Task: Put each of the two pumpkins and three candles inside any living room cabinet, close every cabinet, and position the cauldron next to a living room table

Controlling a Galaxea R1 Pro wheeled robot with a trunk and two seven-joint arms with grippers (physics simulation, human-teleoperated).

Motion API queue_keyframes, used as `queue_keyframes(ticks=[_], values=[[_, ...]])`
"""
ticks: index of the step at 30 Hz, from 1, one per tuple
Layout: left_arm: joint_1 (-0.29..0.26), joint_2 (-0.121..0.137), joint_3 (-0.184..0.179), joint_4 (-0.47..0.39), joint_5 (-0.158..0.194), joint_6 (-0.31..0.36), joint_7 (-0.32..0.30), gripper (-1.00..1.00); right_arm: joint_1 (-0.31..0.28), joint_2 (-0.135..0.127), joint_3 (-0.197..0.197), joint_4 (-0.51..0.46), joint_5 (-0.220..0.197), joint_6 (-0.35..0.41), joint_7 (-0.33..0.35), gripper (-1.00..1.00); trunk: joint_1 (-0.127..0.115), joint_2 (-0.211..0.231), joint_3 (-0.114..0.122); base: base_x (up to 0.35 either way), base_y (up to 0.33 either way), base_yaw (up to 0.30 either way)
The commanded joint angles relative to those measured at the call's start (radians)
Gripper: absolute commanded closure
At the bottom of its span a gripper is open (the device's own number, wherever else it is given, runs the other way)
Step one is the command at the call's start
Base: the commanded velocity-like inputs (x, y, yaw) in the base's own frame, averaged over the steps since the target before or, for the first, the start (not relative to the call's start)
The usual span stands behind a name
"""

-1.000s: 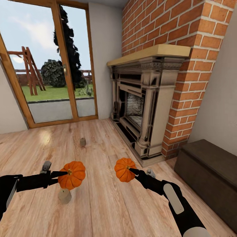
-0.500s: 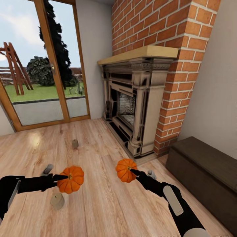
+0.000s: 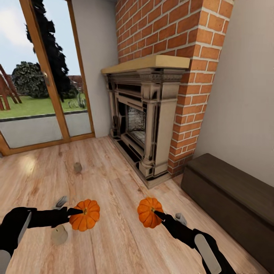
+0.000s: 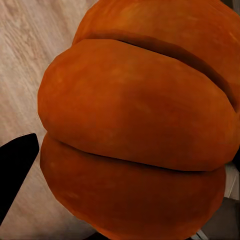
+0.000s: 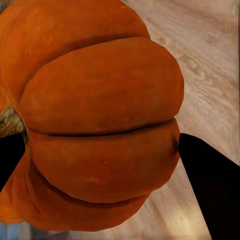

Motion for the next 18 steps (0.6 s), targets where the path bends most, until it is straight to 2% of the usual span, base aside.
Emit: queue_keyframes(ticks=[1, 7, 18], values=[[0.000, -0.001, -0.002, 0.003, -0.001, -0.003, 0.003, 1.00, 0.003, 0.000, 0.000, -0.001, -0.002, 0.000, 0.000, 1.00, -0.004, 0.007, 0.002, -0.018, 0.000, -0.108], [0.000, -0.003, -0.004, 0.013, 0.000, -0.006, 0.003, 1.00, 0.007, 0.002, -0.002, -0.002, -0.003, -0.010, -0.002, 1.00, -0.027, 0.049, 0.020, -0.067, 0.000, -0.025], [0.000, 0.000, 0.004, 0.013, 0.001, -0.005, -0.005, 1.00, 0.007, 0.002, -0.016, 0.002, -0.005, -0.035, -0.002, 1.00, -0.027, 0.049, 0.020, -0.088, 0.012, -0.009]])
